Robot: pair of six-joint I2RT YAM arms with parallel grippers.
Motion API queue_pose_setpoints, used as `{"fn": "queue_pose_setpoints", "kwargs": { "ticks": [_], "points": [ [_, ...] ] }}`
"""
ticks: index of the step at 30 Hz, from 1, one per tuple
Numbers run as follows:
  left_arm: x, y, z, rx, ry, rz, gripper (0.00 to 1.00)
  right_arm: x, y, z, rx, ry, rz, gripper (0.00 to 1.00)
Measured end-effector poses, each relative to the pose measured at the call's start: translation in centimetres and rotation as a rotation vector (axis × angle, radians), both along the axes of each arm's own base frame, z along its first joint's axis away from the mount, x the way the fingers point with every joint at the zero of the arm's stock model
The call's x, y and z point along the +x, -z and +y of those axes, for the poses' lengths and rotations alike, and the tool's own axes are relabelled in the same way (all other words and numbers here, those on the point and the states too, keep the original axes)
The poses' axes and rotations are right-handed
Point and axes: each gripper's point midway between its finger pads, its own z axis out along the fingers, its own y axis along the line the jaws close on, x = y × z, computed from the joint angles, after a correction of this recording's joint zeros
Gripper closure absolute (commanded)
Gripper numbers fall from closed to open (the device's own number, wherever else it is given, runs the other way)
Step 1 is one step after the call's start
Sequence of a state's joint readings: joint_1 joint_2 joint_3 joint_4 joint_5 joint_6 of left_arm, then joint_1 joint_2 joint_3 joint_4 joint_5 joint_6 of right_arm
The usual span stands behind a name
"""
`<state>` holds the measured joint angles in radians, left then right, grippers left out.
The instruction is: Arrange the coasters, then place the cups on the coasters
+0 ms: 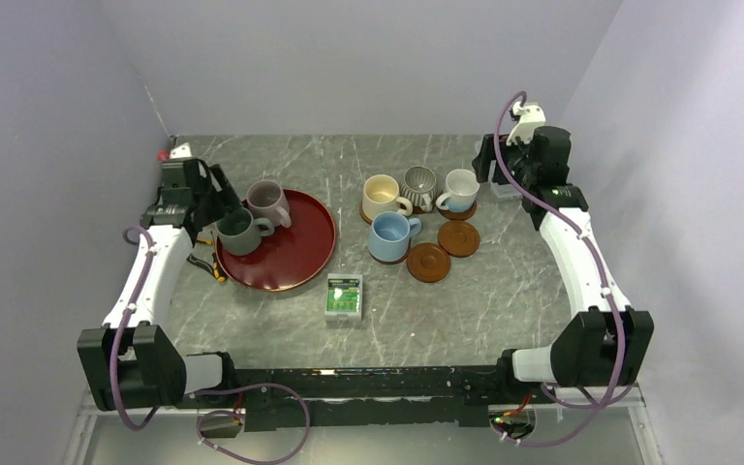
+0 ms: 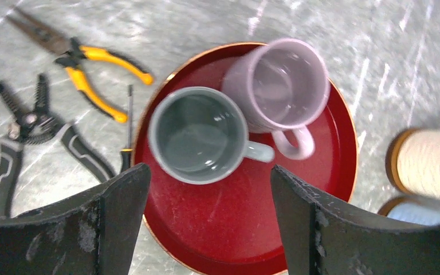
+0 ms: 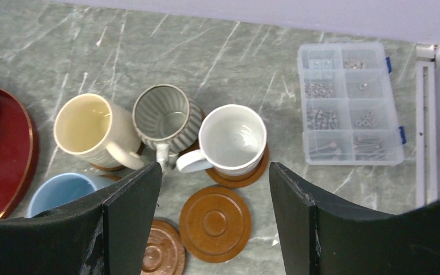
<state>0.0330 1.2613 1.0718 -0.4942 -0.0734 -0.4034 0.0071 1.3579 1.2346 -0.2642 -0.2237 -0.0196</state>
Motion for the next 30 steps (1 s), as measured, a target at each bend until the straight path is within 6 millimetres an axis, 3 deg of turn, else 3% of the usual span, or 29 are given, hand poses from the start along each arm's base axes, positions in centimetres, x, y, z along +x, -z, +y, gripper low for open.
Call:
{"fn": "queue_pose_setpoints", "kwargs": {
  "ticks": [5,9,15,21,30],
  "points": [
    [-0.9,1.3,2.5,-0.044,-0.15,0.018,0.24,-1.8,0.3,0.8,0.069,-0.004,0.013,0.27],
    [-1.0,3.0,2.6,-0.06,-0.179,0.067,0.3,-2.6,0.3,1.3,0.103,-0.017,0.024,0.26],
    [-0.8,6.5,3.2,-0.097,-0.229,0.171,0.34,-4.5,-1.3,1.6,0.12,-0.034,-0.012,0.26],
    [-0.8,7.1,3.2,-0.122,-0.243,0.189,0.37,-5.1,-2.3,1.7,0.121,-0.038,-0.04,0.26],
    [-1.3,9.4,3.0,-0.132,-0.246,0.268,0.53,-5.3,-1.9,1.8,0.123,-0.043,-0.027,0.26]
  ]
}}
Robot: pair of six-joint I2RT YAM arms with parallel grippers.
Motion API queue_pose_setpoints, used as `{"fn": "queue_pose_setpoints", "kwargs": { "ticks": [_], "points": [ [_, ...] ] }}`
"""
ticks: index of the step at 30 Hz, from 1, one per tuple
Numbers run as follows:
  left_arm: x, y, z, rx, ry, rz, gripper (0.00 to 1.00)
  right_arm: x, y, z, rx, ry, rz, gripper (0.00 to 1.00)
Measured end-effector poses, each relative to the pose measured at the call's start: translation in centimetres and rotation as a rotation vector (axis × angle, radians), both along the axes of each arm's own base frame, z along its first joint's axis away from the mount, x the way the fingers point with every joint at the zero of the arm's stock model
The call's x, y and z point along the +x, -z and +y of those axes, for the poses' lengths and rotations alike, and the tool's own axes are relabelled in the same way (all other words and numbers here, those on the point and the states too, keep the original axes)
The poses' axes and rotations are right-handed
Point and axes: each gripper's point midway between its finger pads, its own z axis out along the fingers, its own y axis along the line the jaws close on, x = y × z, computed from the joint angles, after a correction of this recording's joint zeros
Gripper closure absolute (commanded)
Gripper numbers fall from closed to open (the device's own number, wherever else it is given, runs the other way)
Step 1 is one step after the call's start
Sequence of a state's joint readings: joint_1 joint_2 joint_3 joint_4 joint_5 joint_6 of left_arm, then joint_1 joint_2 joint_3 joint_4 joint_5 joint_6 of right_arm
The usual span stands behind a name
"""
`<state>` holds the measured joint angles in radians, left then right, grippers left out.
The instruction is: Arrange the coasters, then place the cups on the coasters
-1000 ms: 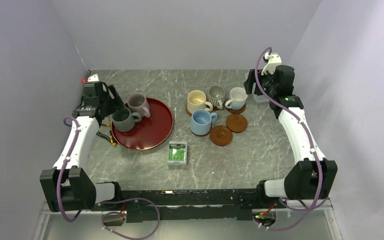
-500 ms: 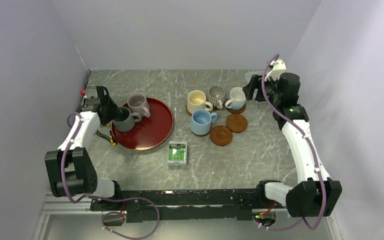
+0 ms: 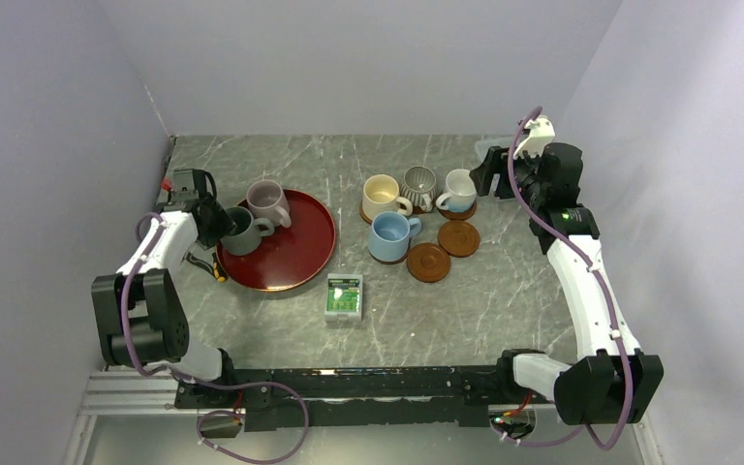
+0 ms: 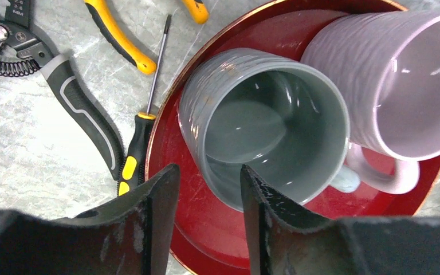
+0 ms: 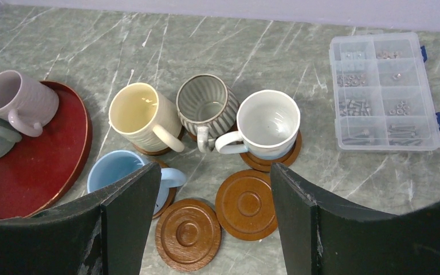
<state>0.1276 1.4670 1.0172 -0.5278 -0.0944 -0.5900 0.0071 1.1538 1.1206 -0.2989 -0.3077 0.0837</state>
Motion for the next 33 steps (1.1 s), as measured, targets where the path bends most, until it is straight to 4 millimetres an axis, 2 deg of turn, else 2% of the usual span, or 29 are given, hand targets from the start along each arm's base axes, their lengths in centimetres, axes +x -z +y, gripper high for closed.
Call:
{"fn": "queue_pose_setpoints", "kwargs": {
  "ticks": [5,11,16,20,25,29,31,33],
  "points": [
    [-0.1,1.6,-0.1,-0.009,0.009,0.046,0.66,0.0,0.0,0.0,0.0,-0.001,0.0,0.25],
    [0.2,1.8,0.0,0.003,0.035,0.056,0.97,0.0,0.0,0.0,0.0,-0.002,0.0,0.25],
    [-0.3,1.8,0.4,0.047,0.057,0.079,0.97,-0.2,-0.1,0.2,0.011,-0.007,0.002,0.25],
    [-1.3,1.4,0.2,0.162,0.121,0.119,0.97,-0.5,0.2,0.5,0.038,-0.013,0.027,0.25],
    [-1.8,-1.0,-3.1,0.287,0.312,0.068,0.97,-1.4,0.3,1.7,0.111,-0.05,0.07,0.24],
    [-1.9,-4.2,-5.8,0.32,0.441,-0.056,0.97,-2.2,0.0,3.7,0.189,-0.116,0.101,0.23],
    [-1.7,-5.6,-6.5,0.331,0.477,-0.115,0.97,-2.8,0.1,5.8,0.21,-0.165,0.12,0.23],
    [-1.4,-7.0,-7.4,0.344,0.52,-0.173,0.97,-3.6,0.4,8.7,0.213,-0.234,0.146,0.24]
  ]
}}
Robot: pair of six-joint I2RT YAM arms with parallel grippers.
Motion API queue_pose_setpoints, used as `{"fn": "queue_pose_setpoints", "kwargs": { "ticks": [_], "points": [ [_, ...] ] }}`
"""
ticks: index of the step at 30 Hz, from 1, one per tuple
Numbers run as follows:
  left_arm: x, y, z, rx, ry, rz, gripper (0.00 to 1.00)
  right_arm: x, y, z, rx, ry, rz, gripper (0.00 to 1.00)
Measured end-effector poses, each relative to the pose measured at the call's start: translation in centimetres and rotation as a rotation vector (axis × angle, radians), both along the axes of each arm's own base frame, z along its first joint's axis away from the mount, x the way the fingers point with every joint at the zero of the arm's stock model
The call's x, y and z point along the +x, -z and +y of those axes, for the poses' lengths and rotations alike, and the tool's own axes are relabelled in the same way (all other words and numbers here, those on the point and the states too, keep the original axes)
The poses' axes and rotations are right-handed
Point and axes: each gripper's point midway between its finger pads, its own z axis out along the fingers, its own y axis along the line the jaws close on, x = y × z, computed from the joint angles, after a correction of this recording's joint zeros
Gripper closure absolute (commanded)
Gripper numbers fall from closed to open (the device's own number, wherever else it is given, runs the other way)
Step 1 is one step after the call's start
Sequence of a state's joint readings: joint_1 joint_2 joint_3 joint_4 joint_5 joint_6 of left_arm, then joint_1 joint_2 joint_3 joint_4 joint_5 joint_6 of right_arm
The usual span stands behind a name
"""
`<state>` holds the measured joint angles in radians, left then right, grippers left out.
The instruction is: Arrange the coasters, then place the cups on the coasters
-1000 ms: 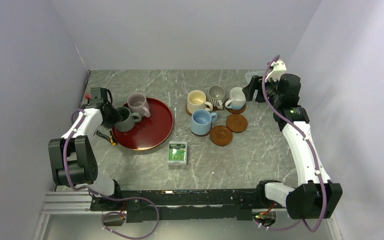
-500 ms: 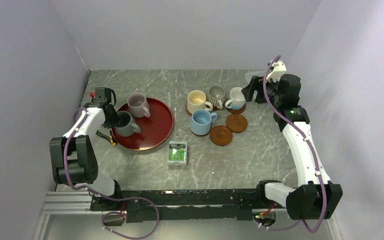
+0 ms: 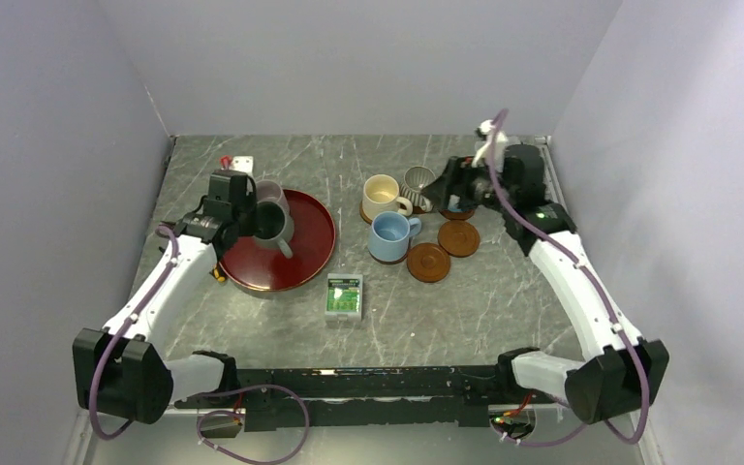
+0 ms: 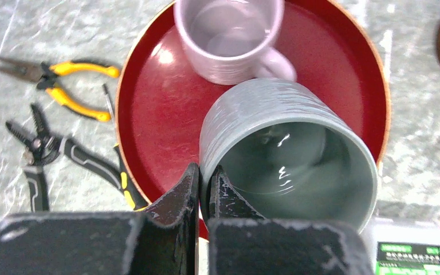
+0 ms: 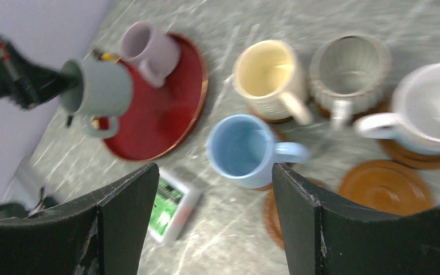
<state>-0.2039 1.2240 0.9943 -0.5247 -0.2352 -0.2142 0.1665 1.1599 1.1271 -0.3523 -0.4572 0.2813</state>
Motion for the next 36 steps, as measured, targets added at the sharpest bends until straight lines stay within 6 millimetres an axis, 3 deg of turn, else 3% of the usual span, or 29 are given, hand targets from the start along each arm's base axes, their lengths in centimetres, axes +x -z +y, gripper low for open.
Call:
{"fn": "queue_pose_setpoints", "kwargs": {
  "ticks": [3,7,11,16,24,28,36],
  "points": [
    [0.1,-0.9,-2.0,0.005,0.096,-0.033,0.97,-1.1,0.9,4.8,0.006,-0.12,0.044,0.25],
    [-0.3,-1.0,-5.2,-0.017,0.233,-0.025,0.97,-2.3,3.9,10.7,-0.014,-0.238,0.147,0.27],
    [-0.5,-1.2,-7.3,-0.047,0.316,-0.025,0.97,-2.7,6.2,15.0,-0.055,-0.287,0.211,0.28],
    [-1.0,-1.2,-8.9,-0.074,0.385,-0.018,0.97,-3.0,7.0,19.3,-0.09,-0.319,0.219,0.3],
    [-1.4,-0.1,-9.9,-0.083,0.419,0.025,0.97,-2.5,6.9,24.1,-0.16,-0.309,0.182,0.35],
    [-1.6,0.1,-10.0,-0.086,0.426,0.034,0.97,-2.1,8.5,25.2,-0.236,-0.273,0.184,0.48],
    [-1.8,0.2,-10.1,-0.084,0.43,0.043,0.97,-1.3,12.3,26.2,-0.405,-0.191,0.194,0.58]
  ]
}}
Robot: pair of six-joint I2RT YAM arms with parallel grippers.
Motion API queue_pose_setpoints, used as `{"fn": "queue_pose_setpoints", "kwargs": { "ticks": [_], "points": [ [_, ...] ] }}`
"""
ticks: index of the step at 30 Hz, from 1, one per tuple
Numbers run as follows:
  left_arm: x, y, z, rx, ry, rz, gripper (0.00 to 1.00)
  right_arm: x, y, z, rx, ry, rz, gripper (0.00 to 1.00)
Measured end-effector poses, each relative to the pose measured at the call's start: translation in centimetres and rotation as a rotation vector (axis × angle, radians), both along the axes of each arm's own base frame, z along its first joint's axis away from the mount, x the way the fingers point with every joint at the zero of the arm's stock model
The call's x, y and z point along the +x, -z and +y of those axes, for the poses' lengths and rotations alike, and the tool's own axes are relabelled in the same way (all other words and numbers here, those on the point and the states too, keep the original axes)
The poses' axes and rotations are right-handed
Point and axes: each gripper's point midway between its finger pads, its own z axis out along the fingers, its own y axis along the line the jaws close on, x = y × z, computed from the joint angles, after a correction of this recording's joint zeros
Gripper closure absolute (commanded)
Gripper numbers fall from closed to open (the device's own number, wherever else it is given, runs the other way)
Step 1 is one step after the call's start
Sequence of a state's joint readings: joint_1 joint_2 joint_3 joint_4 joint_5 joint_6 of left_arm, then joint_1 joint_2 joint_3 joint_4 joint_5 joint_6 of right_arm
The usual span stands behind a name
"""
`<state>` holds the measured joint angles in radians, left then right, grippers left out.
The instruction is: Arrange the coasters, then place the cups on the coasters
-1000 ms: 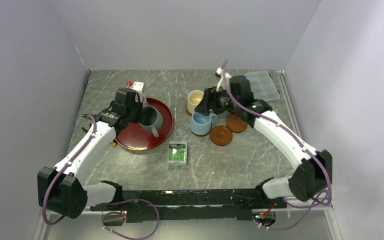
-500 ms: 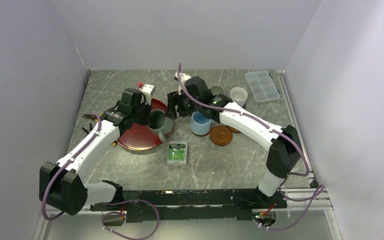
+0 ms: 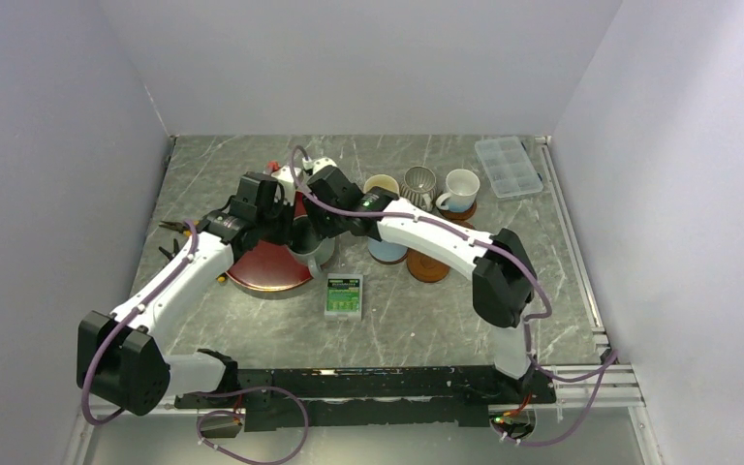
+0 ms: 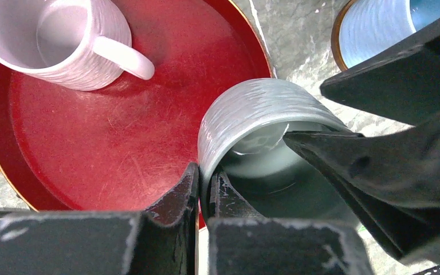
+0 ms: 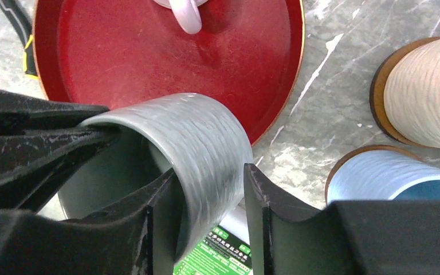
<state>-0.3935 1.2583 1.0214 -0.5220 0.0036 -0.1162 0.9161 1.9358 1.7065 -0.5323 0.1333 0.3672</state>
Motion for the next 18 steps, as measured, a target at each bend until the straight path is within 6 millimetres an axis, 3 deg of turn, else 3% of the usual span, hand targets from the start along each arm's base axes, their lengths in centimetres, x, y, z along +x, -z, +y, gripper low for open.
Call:
{"fn": "queue_pose_setpoints", "kwargs": {
  "ticks": [8,11,14,18],
  "points": [
    [0.3,-0.3,-0.5,-0.037,-0.018,-0.008,0.97,0.5,0.6,-0.5,-0.077,0.076,-0.045,1.0],
    [0.6,-0.9,-1.0,-0.069,-0.026,-0.024,0.96,0.6,1.1,-0.9,-0.101,0.104,-0.047,1.0],
    [0.6,-1.0,-1.1,-0.072,-0.023,-0.025,0.81,0.6,1.1,-1.0,-0.106,0.111,-0.048,1.0],
    [0.6,-1.5,-1.1,-0.077,-0.017,-0.046,0.44,0.4,1.2,-1.3,-0.122,0.109,-0.043,1.0]
  ]
}}
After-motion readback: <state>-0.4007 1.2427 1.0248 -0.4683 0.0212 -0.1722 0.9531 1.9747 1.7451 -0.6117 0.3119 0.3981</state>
